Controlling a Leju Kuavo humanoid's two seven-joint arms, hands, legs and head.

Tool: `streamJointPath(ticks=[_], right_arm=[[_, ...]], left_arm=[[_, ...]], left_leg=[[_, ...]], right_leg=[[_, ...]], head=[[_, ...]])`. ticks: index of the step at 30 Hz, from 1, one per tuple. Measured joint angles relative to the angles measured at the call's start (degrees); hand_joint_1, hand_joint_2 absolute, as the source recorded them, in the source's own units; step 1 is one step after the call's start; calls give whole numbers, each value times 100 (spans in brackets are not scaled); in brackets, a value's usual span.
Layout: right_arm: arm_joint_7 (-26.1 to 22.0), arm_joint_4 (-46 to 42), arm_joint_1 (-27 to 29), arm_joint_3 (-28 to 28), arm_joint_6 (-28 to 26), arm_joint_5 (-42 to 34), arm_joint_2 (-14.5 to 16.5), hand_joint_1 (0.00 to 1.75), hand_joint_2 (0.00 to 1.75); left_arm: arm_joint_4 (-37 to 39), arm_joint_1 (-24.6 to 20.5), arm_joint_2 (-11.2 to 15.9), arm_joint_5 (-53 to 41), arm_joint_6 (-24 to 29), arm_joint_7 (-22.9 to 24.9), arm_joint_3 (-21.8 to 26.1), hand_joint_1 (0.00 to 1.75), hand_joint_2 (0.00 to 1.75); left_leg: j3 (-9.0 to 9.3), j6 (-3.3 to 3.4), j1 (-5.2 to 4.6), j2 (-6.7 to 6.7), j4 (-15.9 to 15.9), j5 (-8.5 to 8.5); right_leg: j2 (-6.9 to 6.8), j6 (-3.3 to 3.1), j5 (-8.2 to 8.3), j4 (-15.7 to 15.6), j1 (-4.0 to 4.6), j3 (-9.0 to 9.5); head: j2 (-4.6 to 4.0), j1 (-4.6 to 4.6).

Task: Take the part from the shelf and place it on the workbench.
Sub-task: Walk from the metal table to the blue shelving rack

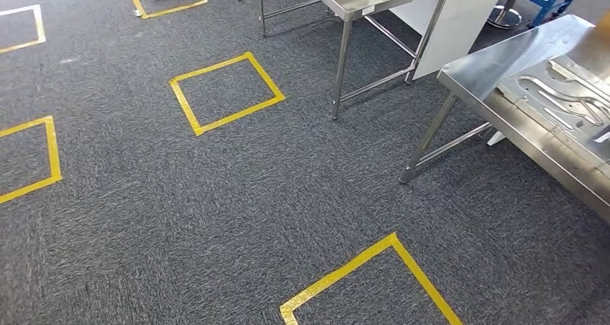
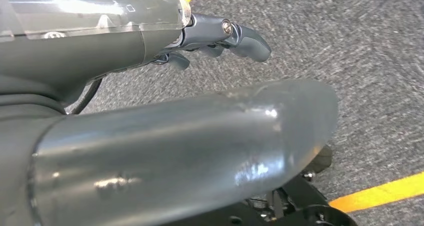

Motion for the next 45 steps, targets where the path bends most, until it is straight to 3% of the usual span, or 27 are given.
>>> streamJointPath(ticks=[2,3,5,7,9,11,13,14,16,19,20,22,23,25,26,28,29,30,31,33,35,36,38,40,42,44,45], right_arm=[[4,0,12,0,0,10,-5,0,0],[7,1,18,-1,0,16,-10,0,0],[10,2,16,-1,0,28,-19,0,0],[10,2,-6,-1,0,37,-19,0,0],[0,2,-2,-1,-13,44,-19,0,0],[-15,2,23,-2,-31,53,-19,0,0],[-19,2,33,-3,-37,59,-19,0,0],[-19,2,32,-3,-37,60,-19,0,0],[-19,2,23,-3,-37,60,-19,0,0],[-20,1,16,-3,-36,60,-19,0,0],[-21,1,7,-3,-36,61,-19,0,0],[-23,1,-24,-3,-34,61,-20,0,0],[-25,1,-34,-3,-34,61,-22,0,0],[-28,1,-30,-3,-31,61,-26,0,0],[-29,2,-19,-3,-30,62,-28,0,0],[-32,2,-2,-3,-30,63,-32,0,0],[-41,2,3,-3,-32,67,-34,0,0],[-52,2,6,-3,-37,70,-36,0,0],[-66,2,7,-3,-43,75,-38,0,0],[-88,2,20,-4,-54,84,-44,0,0],[-104,2,26,-5,-57,91,-47,0,0],[-110,2,21,-5,-58,92,-50,0,0],[-117,2,8,-5,-62,93,-56,0,0],[-127,2,11,-7,-57,96,-61,0,0],[-155,2,29,-11,-46,97,-63,0,0],[-188,2,36,-26,-39,97,-64,0,0],[-201,2,31,-34,-32,97,-65,0,0]], left_arm=[[1,-5,-2,0,-4,2,0,0,0],[2,-14,-3,0,-5,2,0,0,0],[3,-20,-5,0,-8,2,0,0,0],[4,-6,-4,-1,-9,1,0,0,0],[4,1,-3,-2,-11,-3,0,0,0],[4,-17,-3,-3,-12,-7,0,0,0],[4,-25,-5,-6,-12,-9,0,0,0],[4,-19,-7,-8,-12,-9,1,0,0],[4,-6,-8,-9,-12,-9,2,0,0],[4,-17,-7,-9,-11,-12,2,0,0],[4,-18,-6,-9,-11,-13,2,0,0],[4,-6,-4,-9,-10,-14,2,0,0],[4,-1,-3,-9,-10,-14,2,0,0],[4,-4,-3,-9,-10,-13,2,0,0],[4,-12,-4,-9,-10,-11,2,0,0],[4,-21,-4,-9,-10,-9,2,0,0],[4,-20,-4,-9,-10,-8,2,0,0],[4,-17,-5,-9,-10,-5,2,0,0],[4,-14,-7,-9,-10,-3,2,0,0],[4,-18,-13,-9,-10,0,2,0,0],[4,-27,-17,-10,-10,1,2,0,0],[4,-28,-18,-11,-10,1,2,0,0],[4,-8,-19,-13,-9,1,2,0,0],[4,0,-20,-15,-8,1,3,0,0],[4,-14,-21,-16,-7,1,3,0,0],[4,-19,-29,-19,-6,-1,2,0,0],[4,-13,-33,-20,-7,0,3,0,0]], left_leg=[[-1,-23,-7,-150,22,-3],[-16,-48,-11,-221,38,-4],[-64,-121,-2,-338,51,10],[-102,-194,16,-403,48,25],[-214,-244,2,-151,272,-126],[-521,-283,4,184,933,-503],[-820,-328,33,271,1586,-771],[-842,-347,47,291,1663,-753],[-543,-363,67,390,1151,-444],[-26,-300,36,718,186,-118],[-3,-272,17,745,118,-118],[-23,-216,8,628,111,-93],[-21,-181,15,573,86,-74],[-12,-106,39,452,35,-28],[-26,-86,37,392,30,-17],[-49,-67,28,247,34,-7],[-52,-64,24,166,38,-5],[-49,-66,22,79,48,-6],[-43,-73,23,-14,62,-10],[-58,-111,21,-171,106,-24],[-111,-188,23,-309,130,-13],[-134,-233,27,-376,128,2],[-169,-302,42,-428,132,7],[-320,-339,28,-150,436,-189],[-645,-360,19,185,1139,-565],[-885,-378,30,280,1689,-755],[-865,-381,36,303,1688,-698]], right_leg=[[218,-52,422,-775,-2,342],[341,-79,540,-1097,-4,474],[465,-118,570,-1356,7,569],[339,-163,592,-1398,5,587],[178,-240,619,-1461,-12,624],[-13,-302,613,-1488,1,644],[-206,-327,592,-1479,20,647],[-289,-322,581,-1472,24,650],[-436,-292,545,-1443,21,670],[-607,-204,473,-1386,45,706],[-652,-175,461,-1377,59,713],[-724,-122,447,-1378,57,731],[-665,-92,404,-1345,44,731],[-367,-45,136,-988,12,590],[-189,-36,-62,-643,3,436],[-46,-31,-348,55,2,88],[-29,-32,-336,204,2,-2],[-15,-37,-202,134,0,11],[23,-47,24,-143,-6,119],[304,-76,398,-891,-35,428],[537,-108,488,-1238,-41,558],[537,-127,483,-1256,-28,558],[386,-200,509,-1296,-27,582],[207,-291,539,-1361,-30,613],[17,-345,536,-1374,5,616],[-178,-363,522,-1371,35,616],[-268,-365,513,-1369,44,621]], head=[[0,-1],[1,-3],[1,-7],[0,-9],[1,-31],[1,-57],[1,-64],[1,-64],[0,-66],[1,-57],[1,-49],[1,-34],[1,-29],[1,-4],[1,11],[1,20],[1,20],[1,20],[0,20],[1,19],[1,16],[1,14],[0,10],[1,-20],[1,-47],[1,-47],[1,-47]])
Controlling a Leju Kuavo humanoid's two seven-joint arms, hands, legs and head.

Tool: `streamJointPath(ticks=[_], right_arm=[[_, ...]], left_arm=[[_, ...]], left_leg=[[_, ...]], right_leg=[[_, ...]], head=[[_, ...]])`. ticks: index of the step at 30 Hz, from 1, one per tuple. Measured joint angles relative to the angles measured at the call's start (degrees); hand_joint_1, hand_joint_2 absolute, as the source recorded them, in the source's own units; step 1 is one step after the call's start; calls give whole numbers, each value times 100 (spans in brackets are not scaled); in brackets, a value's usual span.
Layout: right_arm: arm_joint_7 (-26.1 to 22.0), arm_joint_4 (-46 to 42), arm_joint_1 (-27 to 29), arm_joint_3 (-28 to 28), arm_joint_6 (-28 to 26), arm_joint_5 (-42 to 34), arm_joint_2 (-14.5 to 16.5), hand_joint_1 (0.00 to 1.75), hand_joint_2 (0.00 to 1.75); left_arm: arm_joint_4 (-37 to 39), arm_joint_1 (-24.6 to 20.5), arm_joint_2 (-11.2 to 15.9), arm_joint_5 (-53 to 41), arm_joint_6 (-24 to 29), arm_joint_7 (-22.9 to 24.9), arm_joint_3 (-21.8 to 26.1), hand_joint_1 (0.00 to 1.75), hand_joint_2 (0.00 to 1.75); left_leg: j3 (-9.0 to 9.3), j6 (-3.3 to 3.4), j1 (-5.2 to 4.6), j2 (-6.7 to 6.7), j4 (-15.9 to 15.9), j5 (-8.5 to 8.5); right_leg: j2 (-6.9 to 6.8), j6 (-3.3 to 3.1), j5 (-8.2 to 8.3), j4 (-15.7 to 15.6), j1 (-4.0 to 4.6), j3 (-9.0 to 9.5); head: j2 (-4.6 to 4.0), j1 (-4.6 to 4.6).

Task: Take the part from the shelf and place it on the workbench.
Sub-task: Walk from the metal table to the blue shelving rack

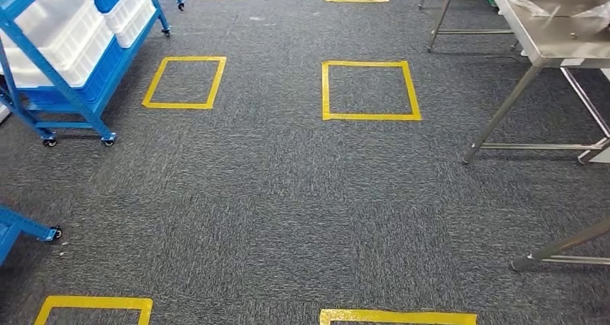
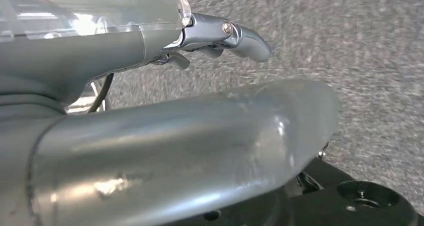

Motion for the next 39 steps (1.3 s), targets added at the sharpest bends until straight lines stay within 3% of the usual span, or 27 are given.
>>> streamJointPath(ticks=[2,4,6,8,10,12,14,15,16,17,19,21,23,24,26,28,30,31,32,34,36,37,39], right_arm=[[-16,0,-11,-13,20,5,-2,0,0],[-24,0,-16,-17,39,18,-4,0,0],[-29,0,-27,-20,45,35,-6,0,0],[-32,0,-54,-21,45,53,-8,0,0],[-32,0,-65,-21,45,73,-11,0,0],[-32,0,-52,-22,45,88,-15,0,0],[-32,0,-42,-24,45,96,-17,0,0],[-32,0,-40,-25,45,99,-19,0,0],[-32,0,-40,-25,45,104,-21,0,0],[-32,0,-39,-26,45,108,-23,0,0],[-29,0,-30,-28,46,120,-38,0,0],[-25,0,-26,-33,47,137,-56,0,0],[-21,0,-47,-39,55,162,-66,0,0],[-18,0,-54,-42,63,172,-68,0,0],[-10,0,-50,-44,90,193,-68,0,0],[-4,2,-32,-46,110,205,-69,0,0],[-3,4,-26,-47,121,213,-70,0,0],[-3,5,-31,-47,124,216,-70,0,0],[-2,5,-36,-47,127,222,-70,0,0],[1,7,-43,-47,132,234,-72,0,0],[7,8,-48,-47,133,243,-79,0,0],[9,8,-60,-47,133,245,-82,0,0],[11,9,-99,-47,134,250,-84,0,0]], left_arm=[[0,10,-1,-13,-1,1,1,0,0],[0,-2,-1,-32,-3,1,2,0,0],[0,-9,0,-44,-6,1,2,0,0],[0,1,2,-50,-6,0,2,0,0],[0,2,2,-56,-7,-3,2,0,0],[0,-15,2,-62,-8,-9,2,0,0],[0,-27,2,-69,-8,-14,1,0,0],[0,-25,2,-77,-8,-15,1,0,0],[0,-22,2,-84,-8,-15,1,0,0],[0,-20,2,-91,-9,-15,1,0,0],[2,-27,-4,-97,-13,-15,1,0,0],[4,-43,-10,-104,-21,-13,0,0,0],[6,-40,-12,-113,-33,-7,-1,0,0],[7,-30,-12,-119,-39,-3,-1,0,0],[7,-22,-11,-136,-43,6,-1,0,0],[7,-38,-11,-149,-47,11,-1,0,0],[8,-47,-15,-155,-56,11,-2,0,0],[8,-43,-16,-158,-60,11,-3,0,0],[9,-37,-17,-161,-62,11,-3,0,0],[9,-35,-16,-163,-66,10,-4,0,0],[9,-48,-16,-163,-70,7,-10,0,0],[9,-49,-16,-163,-72,5,-13,0,0],[9,-39,-11,-163,-71,3,-15,0,0]], left_leg=[[385,14,6,132,-668,357],[762,71,-31,374,-1368,590],[832,140,-76,441,-1556,609],[819,206,-75,319,-1591,641],[839,285,-53,207,-1651,686],[833,338,-46,85,-1674,718],[816,354,-53,-69,-1670,729],[819,354,-55,-152,-1667,730],[828,352,-55,-239,-1663,730],[841,347,-55,-324,-1658,727],[841,319,-59,-474,-1636,716],[797,256,-47,-603,-1614,721],[755,169,-24,-737,-1632,752],[738,138,-22,-715,-1620,740],[608,100,-38,-466,-1351,562],[270,73,-33,-151,-647,203],[2,34,-8,-37,-91,23],[11,18,8,-9,-97,85],[137,5,26,29,-327,241],[546,-14,38,236,-1084,576],[785,41,12,381,-1539,699],[795,82,-11,382,-1579,680],[788,183,-27,256,-1599,698]], right_leg=[[-149,21,-26,3,8,37],[-268,71,-63,15,35,74],[-365,125,-83,20,57,94],[-403,186,-103,18,39,121],[-149,246,-272,217,7,52],[166,271,-645,868,-13,-263],[242,277,-889,1571,-17,-635],[250,273,-844,1684,-19,-716],[264,263,-672,1559,-22,-685],[300,246,-426,1242,-25,-563],[557,200,-16,481,-35,-262],[749,175,92,122,-28,-131],[665,144,99,58,-19,-112],[588,114,121,8,-25,-86],[427,53,160,-92,-45,-33],[238,19,159,-116,-25,-11],[44,10,140,-110,-13,-9],[-38,17,129,-105,-14,-6],[-113,32,114,-97,-18,3],[-238,91,66,-66,-22,28],[-340,167,15,-25,-3,52],[-384,197,2,-17,8,61],[-444,256,-28,-7,-13,93]], head=[[0,-2],[-1,3],[0,12],[1,15],[1,30],[0,50],[0,53],[0,54],[-1,54],[0,54],[0,55],[-1,53],[-1,50],[0,50],[0,21],[0,-6],[0,-10],[0,-10],[-1,-12],[-1,-15],[0,-7],[0,1],[1,15]])
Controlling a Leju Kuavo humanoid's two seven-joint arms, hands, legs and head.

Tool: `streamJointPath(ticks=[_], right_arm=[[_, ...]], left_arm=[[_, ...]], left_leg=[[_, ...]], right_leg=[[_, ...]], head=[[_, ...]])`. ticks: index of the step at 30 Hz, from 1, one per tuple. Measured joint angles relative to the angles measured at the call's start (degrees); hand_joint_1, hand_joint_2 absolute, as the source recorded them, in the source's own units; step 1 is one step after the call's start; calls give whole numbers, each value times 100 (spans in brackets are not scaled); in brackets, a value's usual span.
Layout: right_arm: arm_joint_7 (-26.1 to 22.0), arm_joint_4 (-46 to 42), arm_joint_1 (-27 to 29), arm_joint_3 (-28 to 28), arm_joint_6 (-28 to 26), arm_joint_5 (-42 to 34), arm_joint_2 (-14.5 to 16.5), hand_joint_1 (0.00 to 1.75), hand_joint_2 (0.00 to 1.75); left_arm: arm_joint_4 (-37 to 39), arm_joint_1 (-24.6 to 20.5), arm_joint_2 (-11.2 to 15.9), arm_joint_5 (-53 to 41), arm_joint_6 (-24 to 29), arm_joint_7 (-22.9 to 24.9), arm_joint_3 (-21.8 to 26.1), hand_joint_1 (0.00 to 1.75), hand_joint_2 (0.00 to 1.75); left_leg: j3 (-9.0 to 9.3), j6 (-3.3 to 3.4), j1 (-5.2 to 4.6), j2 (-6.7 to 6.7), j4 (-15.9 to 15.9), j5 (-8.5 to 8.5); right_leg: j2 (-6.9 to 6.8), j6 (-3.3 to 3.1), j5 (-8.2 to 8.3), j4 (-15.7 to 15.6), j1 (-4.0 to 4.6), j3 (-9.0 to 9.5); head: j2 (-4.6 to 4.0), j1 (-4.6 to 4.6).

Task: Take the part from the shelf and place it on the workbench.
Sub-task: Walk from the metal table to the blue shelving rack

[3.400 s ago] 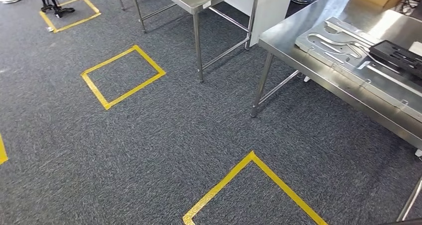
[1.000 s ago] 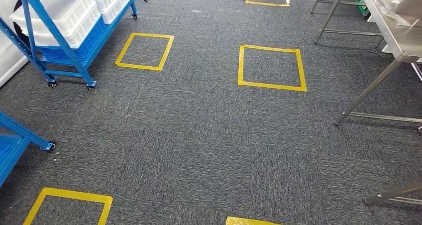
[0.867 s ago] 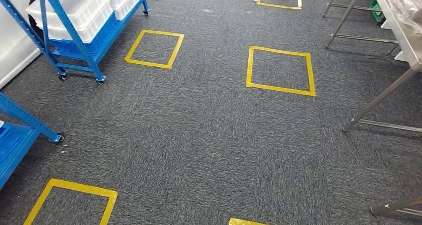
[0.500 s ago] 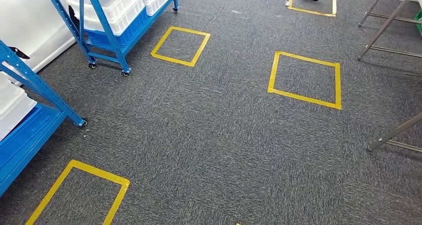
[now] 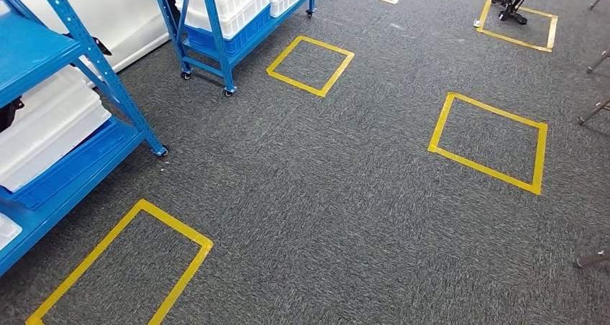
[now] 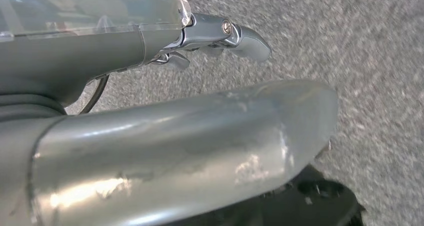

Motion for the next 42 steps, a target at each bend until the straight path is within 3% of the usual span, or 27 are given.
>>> streamJointPath(ticks=[2,4,6,7,9,11,13,15,16,17,19,21,22,23,25,27,28,30,31,33,35,36,37,38,39,40,42], right_arm=[[5,1,-19,0,2,9,0,0,0],[17,7,-7,0,4,22,0,0,0],[31,15,9,0,6,33,0,0,0],[38,17,14,0,7,35,0,0,0],[54,17,18,-1,8,35,-1,0,0],[73,18,29,-5,9,35,-21,0,0],[95,19,35,-12,11,35,-44,0,0],[123,21,19,-15,13,35,-46,0,0],[140,23,14,-16,13,35,-45,0,0],[151,25,15,-17,13,35,-44,0,0],[170,27,36,-20,14,37,-44,0,0],[178,31,45,-22,16,38,-44,0,0],[179,33,41,-22,16,38,-44,0,0],[180,35,34,-22,16,38,-43,0,0],[180,38,21,-22,16,38,-41,0,0],[181,40,16,-23,16,39,-40,0,0],[181,40,9,-23,16,39,-41,0,0],[181,42,-24,-23,16,41,-42,0,0],[181,42,-39,-23,16,43,-42,0,0],[181,43,-45,-23,16,47,-42,0,0],[182,45,-31,-23,16,50,-42,0,0],[182,48,-25,-24,16,51,-42,0,0],[184,51,-21,-24,16,52,-42,0,0],[187,55,-17,-24,16,53,-42,0,0],[193,60,-15,-24,15,54,-42,0,0],[203,62,-10,-24,13,55,-42,0,0],[230,64,0,-26,9,57,-42,0,0]], left_arm=[[0,2,6,0,9,-5,0,0,0],[0,-12,9,0,20,-13,-1,0,0],[0,-23,10,0,27,-19,-1,0,0],[0,-22,10,0,31,-20,-1,0,0],[0,-16,10,0,40,-21,-1,0,0],[2,-19,2,1,50,-31,0,0,0],[3,-24,-8,7,59,-45,1,0,0],[3,-14,-8,10,66,-48,2,0,0],[3,-8,-4,10,67,-45,2,0,0],[3,-6,-1,11,69,-42,2,0,0],[2,-17,5,14,71,-38,3,0,0],[3,-25,10,15,72,-36,3,0,0],[3,-20,13,15,72,-36,3,0,0],[4,-12,15,15,72,-35,3,0,0],[4,-2,27,15,72,-34,4,0,0],[4,-13,36,15,70,-36,4,0,0],[4,-16,38,15,70,-36,4,0,0],[3,-9,44,16,69,-36,5,0,0],[3,-3,48,19,69,-36,5,0,0],[2,-6,53,25,68,-36,6,0,0],[2,-18,56,31,66,-36,6,0,0],[2,-23,57,32,65,-36,6,0,0],[2,-20,57,33,63,-36,6,0,0],[2,-14,57,33,62,-35,7,0,0],[2,-7,57,33,61,-34,7,0,0],[3,-2,56,33,60,-34,8,0,0],[3,-6,56,36,56,-37,8,0,0]], left_leg=[[11,81,0,-112,-34,28],[8,134,-8,-233,-44,42],[2,160,-38,-388,-42,44],[8,166,-55,-474,-41,45],[33,170,-78,-650,-40,45],[30,160,-72,-804,-35,46],[-10,117,-38,-949,-34,60],[-35,52,-26,-1084,-53,79],[-48,25,-41,-1026,-27,52],[-103,2,-59,-880,91,-36],[-368,-48,-64,-476,657,-366],[-700,-113,-25,-305,1341,-644],[-758,-147,-3,-273,1469,-643],[-710,-177,17,-247,1393,-544],[-313,-209,43,-75,652,-180],[12,-160,27,126,47,22],[53,-119,10,173,-43,27],[31,-33,-12,71,-41,40],[34,6,-5,17,-64,59],[43,86,21,-95,-112,106],[17,129,24,-214,-120,134],[3,136,20,-287,-118,140],[-4,138,16,-366,-114,145],[-4,135,15,-452,-109,148],[1,129,15,-539,-102,151],[3,117,17,-623,-92,153],[-24,68,9,-769,-61,160]], right_leg=[[215,46,-190,229,-40,-74],[542,49,-558,900,-53,-394],[656,18,-768,1568,-37,-758],[677,-11,-705,1651,-21,-833],[768,-104,-276,1176,28,-686],[1123,-215,117,426,74,-405],[1357,-271,220,91,98,-284],[1221,-281,238,11,86,-241],[1130,-290,253,-53,65,-202],[1028,-298,272,-117,44,-160],[819,-316,280,-181,34,-108],[611,-321,256,-168,39,-103],[514,-315,240,-155,36,-103],[429,-304,224,-139,28,-100],[278,-260,172,-85,11,-85],[160,-192,113,-25,21,-70],[113,-159,96,-8,30,-62],[27,-98,82,-6,32,-36],[67,-64,51,17,17,-29],[341,-8,-181,318,-14,-149],[624,19,-574,1039,-30,-496],[667,25,-710,1395,-32,-674],[680,28,-737,1599,-32,-780],[690,24,-642,1590,-34,-785],[715,12,-449,1360,-37,-684],[801,-6,-211,976,-45,-512],[1106,-42,82,299,-61,-228]], head=[[0,17],[0,42],[-1,46],[-1,45],[0,44],[-1,38],[-1,43],[-1,53],[-1,51],[-1,37],[-1,7],[-1,-10],[-1,-10],[-1,-12],[-1,-13],[0,-6],[-1,-2],[0,6],[0,8],[0,31],[-1,54],[0,58],[0,58],[-1,58],[-1,58],[-1,59],[-1,57]])
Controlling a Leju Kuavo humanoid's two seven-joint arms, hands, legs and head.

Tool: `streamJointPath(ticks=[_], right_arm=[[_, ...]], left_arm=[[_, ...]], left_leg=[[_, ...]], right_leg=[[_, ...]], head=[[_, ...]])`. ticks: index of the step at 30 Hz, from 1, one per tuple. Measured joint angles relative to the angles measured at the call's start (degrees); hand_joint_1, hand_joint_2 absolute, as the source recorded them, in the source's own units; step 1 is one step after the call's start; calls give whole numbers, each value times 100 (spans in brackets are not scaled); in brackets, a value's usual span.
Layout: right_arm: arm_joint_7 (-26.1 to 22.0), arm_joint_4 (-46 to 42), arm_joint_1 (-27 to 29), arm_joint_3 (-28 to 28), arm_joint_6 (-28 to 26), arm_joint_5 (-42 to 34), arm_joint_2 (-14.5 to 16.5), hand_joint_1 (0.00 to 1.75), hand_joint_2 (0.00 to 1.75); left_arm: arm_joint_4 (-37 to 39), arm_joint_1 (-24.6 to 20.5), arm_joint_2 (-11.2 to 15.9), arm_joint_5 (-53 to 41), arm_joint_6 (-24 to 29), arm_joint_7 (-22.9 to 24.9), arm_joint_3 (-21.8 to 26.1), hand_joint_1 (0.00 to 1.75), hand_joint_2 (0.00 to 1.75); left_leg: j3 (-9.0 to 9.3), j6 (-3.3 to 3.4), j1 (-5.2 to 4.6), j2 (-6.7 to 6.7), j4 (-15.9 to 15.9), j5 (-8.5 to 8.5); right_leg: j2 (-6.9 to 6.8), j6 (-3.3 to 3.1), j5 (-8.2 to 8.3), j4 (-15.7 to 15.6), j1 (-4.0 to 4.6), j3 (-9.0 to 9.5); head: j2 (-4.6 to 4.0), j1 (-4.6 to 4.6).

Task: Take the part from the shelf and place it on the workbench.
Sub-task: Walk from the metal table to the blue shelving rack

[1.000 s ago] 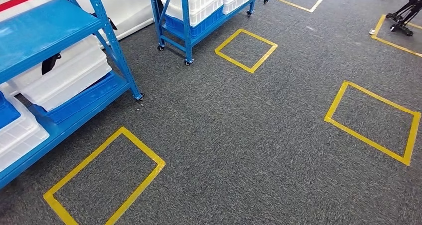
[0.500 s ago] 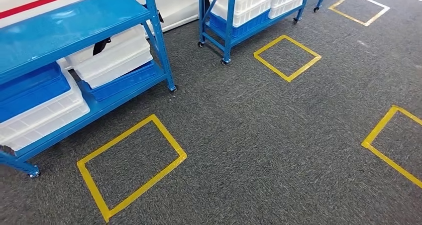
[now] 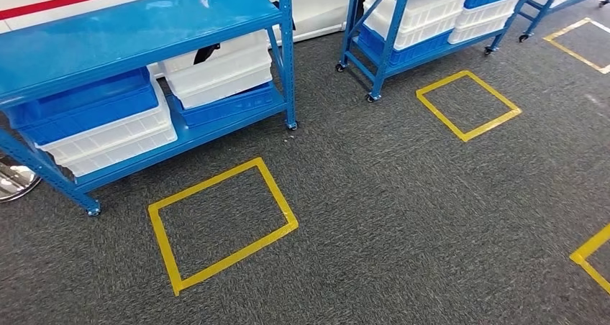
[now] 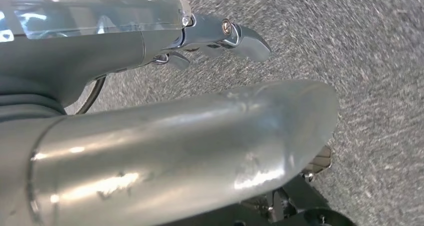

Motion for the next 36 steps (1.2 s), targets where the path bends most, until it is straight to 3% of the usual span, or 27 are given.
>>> streamJointPath(ticks=[2,4,6,8,10,11,12,13,15,17,19,21,23,25,26,27,29,31,36], right_arm=[[22,2,-2,-2,-1,2,0,0,0],[33,4,-16,-3,-2,3,3,0,0],[41,6,-15,-3,-4,3,7,0,0],[47,9,5,-7,-4,3,9,0,0],[49,13,14,-17,-3,4,9,0,0],[49,14,12,-21,-3,5,10,0,0],[50,15,6,-25,-3,5,10,0,0],[50,15,-1,-26,-3,5,12,0,0],[57,16,-10,-27,0,9,16,0,0],[98,18,-21,-31,-1,16,20,0,0],[149,19,-50,-33,-3,26,22,0,0],[175,19,-61,-34,-3,34,21,0,0],[182,19,-44,-48,-10,12,20,0,0],[173,19,-35,-89,-23,-25,20,0,0],[159,19,-33,-113,-28,-38,20,0,0],[143,19,-30,-129,-28,-42,20,0,0],[114,19,-23,-147,-27,-43,20,0,0],[101,19,-24,-156,-27,-43,21,0,0],[84,19,-32,-173,-28,-44,21,0,0]], left_arm=[[1,-1,1,10,-8,-4,1,0,0],[1,16,5,18,-15,-8,2,0,0],[0,28,13,19,-22,-8,4,0,0],[0,19,16,19,-34,-9,4,0,0],[1,14,13,18,-44,-10,4,0,0],[1,20,11,17,-48,-10,4,0,0],[1,29,11,17,-50,-10,5,0,0],[1,36,14,17,-51,-10,5,0,0],[1,31,21,15,-54,-12,7,0,0],[1,26,27,11,-61,-4,7,0,0],[1,50,30,7,-67,17,7,0,0],[1,72,28,4,-69,29,7,0,0],[-1,65,26,8,-70,19,7,0,0],[-1,61,27,14,-76,-10,8,0,0],[-1,64,26,15,-82,-28,9,0,0],[-1,68,26,15,-87,-43,9,0,0],[0,72,25,15,-95,-64,9,0,0],[0,69,25,15,-96,-75,9,0,0],[-1,68,29,15,-96,-86,9,0,0]], left_leg=[[-50,-77,-1,-128,10,24],[-95,-155,10,-196,15,41],[-224,-198,-2,55,263,-123],[-534,-219,-11,386,951,-509],[-824,-246,-4,485,1631,-779],[-831,-252,-3,507,1704,-763],[-703,-250,-4,537,1518,-638],[-469,-236,-8,598,1132,-453],[-3,-176,-37,839,307,-196],[143,-112,-74,950,-3,-157],[139,-56,-74,832,-25,-130],[157,15,-38,726,-78,-80],[143,68,-14,637,-105,-38],[117,84,-16,546,-98,-31],[115,81,-17,499,-94,-35],[122,72,-16,460,-89,-43],[148,36,-13,398,-71,-68],[143,-33,-32,360,-32,-117],[108,-210,-13,387,118,-261]], right_leg=[[131,-27,35,-201,10,64],[-28,-80,65,-230,13,73],[-202,-167,94,-281,0,90],[-387,-227,98,-299,16,87],[-585,-241,91,-295,39,76],[-677,-240,87,-293,45,75],[-760,-235,82,-292,49,82],[-833,-226,74,-291,51,97],[-963,-190,48,-284,71,131],[-1071,-137,29,-277,96,156],[-1167,-79,17,-283,108,182],[-957,-23,-123,-123,91,144],[-581,15,-466,454,53,-110],[-442,35,-735,1170,35,-485],[-426,44,-719,1335,30,-596],[-424,48,-582,1270,23,-601],[-409,43,-131,581,0,-337],[-374,21,113,-44,2,-79],[-386,-137,95,-206,29,6]], head=[[0,-4],[-1,-5],[0,-35],[2,-69],[1,-73],[1,-73],[1,-74],[1,-74],[1,-74],[1,-62],[1,-53],[1,-33],[1,-1],[1,10],[1,10],[0,10],[-1,12],[0,10],[0,-14]])
